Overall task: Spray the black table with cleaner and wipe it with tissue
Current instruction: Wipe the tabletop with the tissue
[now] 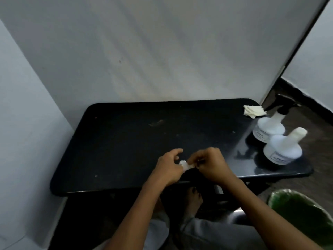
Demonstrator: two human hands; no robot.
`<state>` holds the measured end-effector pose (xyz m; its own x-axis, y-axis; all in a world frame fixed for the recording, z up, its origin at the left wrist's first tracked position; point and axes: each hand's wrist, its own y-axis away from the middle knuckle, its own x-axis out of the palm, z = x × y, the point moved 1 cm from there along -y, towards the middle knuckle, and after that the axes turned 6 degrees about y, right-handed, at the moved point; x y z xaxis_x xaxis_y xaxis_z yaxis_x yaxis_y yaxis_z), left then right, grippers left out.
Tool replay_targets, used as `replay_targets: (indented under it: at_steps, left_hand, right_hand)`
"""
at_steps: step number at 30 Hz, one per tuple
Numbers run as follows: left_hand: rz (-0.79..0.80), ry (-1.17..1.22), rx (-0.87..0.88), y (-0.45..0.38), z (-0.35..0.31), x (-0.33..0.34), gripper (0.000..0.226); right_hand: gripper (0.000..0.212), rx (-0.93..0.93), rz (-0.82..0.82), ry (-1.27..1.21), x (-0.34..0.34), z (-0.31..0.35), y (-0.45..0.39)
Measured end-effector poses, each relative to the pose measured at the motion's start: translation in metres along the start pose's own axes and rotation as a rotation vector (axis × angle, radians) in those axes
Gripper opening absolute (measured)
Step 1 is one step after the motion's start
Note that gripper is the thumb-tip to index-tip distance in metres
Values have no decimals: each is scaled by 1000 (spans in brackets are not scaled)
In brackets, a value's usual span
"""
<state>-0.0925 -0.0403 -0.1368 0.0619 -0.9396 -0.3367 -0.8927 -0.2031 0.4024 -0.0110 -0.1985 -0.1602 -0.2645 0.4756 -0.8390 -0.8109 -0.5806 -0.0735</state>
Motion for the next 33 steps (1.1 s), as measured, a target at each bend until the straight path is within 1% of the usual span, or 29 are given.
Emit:
replay_targets:
  at_steps: [2, 5, 7, 10, 12, 14, 16, 18, 22, 25, 26, 28, 29, 31, 33]
  left_hand:
    - [-6, 14, 79, -1, -15, 17, 49]
    - [-101, 63, 136, -2, -38, 35, 26]
    - [-154, 105, 174, 0, -53, 47, 18]
    - [-176, 113, 184, -1, -70, 71, 17]
    - [-133, 122, 162, -7, -80, 95, 21]
    - [-83, 159, 146, -12, -90, 120, 25]
    - [-64, 245, 153, -15, -96, 146, 26]
    - [-33, 342, 157, -16, -100, 176, 27]
    - [85, 448, 153, -23, -97, 234, 27]
    - [171, 483, 115, -29, -93, 276, 30]
    - [217, 473, 94, -31, -89, 291, 30]
    - [304, 413, 51, -34, -76, 327, 22]
    - [331, 360, 34, -34, -66, 345, 19]
    - [387, 244, 27, -36, -43, 379, 23]
    - [503, 180, 36, -34, -27, 403, 26]
  right_hand:
    - [29, 42, -72, -120, -14, -2, 2]
    - [33, 102, -243, -298, -36, -4, 5]
    - [35, 176, -320, -380, -48, -7, 8]
    - [32, 367, -333, -514, -59, -17, 14]
    - [27, 542, -332, -633, -70, -30, 19]
    - [19, 620, -320, -736, -80, -45, 24]
    - [11, 596, -303, -726, -89, -61, 33]
    - [9, 621, -355, -690, -97, -81, 50]
    - [14, 812, -520, -609, -108, -135, 91]
    - [21, 971, -583, -633, -109, -179, 125]
    - [18, 1027, -587, -630, -107, -192, 135]
    - [11, 1141, -577, -546, -99, -217, 155]
    - [13, 1206, -586, -494, -94, -229, 166]
    - [14, 1311, -639, -404, -82, -243, 187]
    - [12, 1373, -695, -399, -70, -253, 205]
